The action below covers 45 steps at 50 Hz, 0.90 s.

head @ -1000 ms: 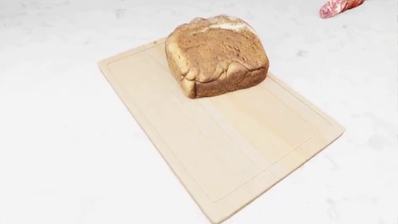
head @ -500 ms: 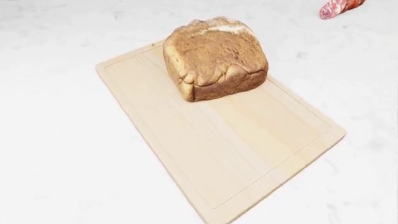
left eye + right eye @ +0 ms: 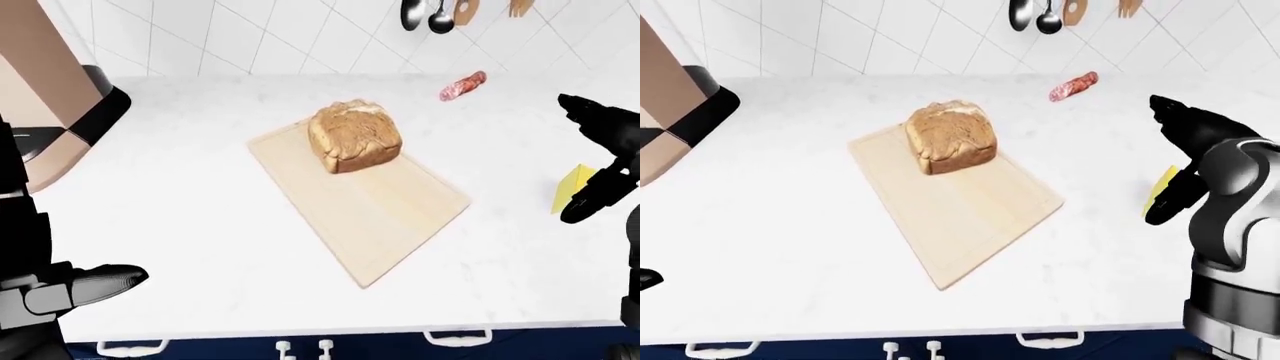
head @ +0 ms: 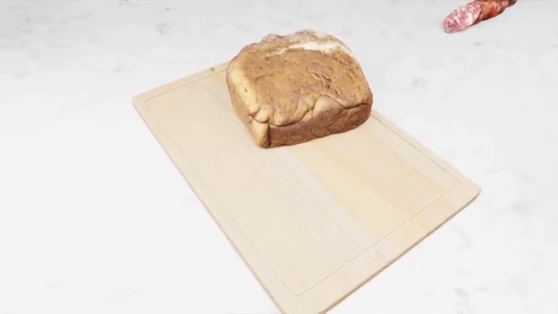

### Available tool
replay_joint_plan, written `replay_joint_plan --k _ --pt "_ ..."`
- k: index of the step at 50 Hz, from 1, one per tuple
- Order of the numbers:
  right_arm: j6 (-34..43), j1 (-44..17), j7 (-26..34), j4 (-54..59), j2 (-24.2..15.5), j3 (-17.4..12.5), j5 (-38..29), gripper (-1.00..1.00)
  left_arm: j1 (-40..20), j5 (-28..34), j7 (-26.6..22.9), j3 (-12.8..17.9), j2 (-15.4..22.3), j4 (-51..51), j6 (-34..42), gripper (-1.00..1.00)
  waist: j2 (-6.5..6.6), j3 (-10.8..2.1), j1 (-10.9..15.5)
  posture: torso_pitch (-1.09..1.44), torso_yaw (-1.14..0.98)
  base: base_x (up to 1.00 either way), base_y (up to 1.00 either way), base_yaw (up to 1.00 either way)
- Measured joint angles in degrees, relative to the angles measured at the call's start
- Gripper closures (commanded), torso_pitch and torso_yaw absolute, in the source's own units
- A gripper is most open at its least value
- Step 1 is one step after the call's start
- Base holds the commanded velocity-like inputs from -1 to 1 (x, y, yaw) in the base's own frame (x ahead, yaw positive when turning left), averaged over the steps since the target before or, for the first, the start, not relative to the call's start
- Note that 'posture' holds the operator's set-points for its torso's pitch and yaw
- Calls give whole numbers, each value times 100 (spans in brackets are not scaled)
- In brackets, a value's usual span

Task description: Pick up the wedge of cheese and place it on the slice of bread to prepare a simple cheese on bread dish.

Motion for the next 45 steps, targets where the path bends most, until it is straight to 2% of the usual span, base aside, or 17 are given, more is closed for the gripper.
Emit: replay_joint_plan --k 7,14,31,43,44,45 --pt "35 6 160 111 -64 -17 37 -100 -9 -8 11 -9 8 -8 18 -100 0 3 0 0 0 0 0 0" --pt "93 275 265 -30 -114 -227 63 -100 18 -12 10 -3 -8 -39 18 -100 -24 1 2 0 0 0 0 0" --pt "-33 175 14 681 -27 5 72 -100 10 -20 -9 3 -7 -19 13 -100 -8 -5 -2 0 0 0 0 0" --pt "-91 227 -115 844 -57 -27 140 -100 12 -26 -11 13 -5 -9 3 -100 -61 -36 15 0 0 0 0 0" --pt "-92 238 -110 842 -59 -33 138 18 12 -24 -11 10 -5 -6 2 -100 -66 -38 17 0 0 0 0 0" --pt "-94 252 -44 810 -64 -49 148 100 12 -22 -11 9 -4 -4 1 -100 -75 -44 14 0 0 0 0 0"
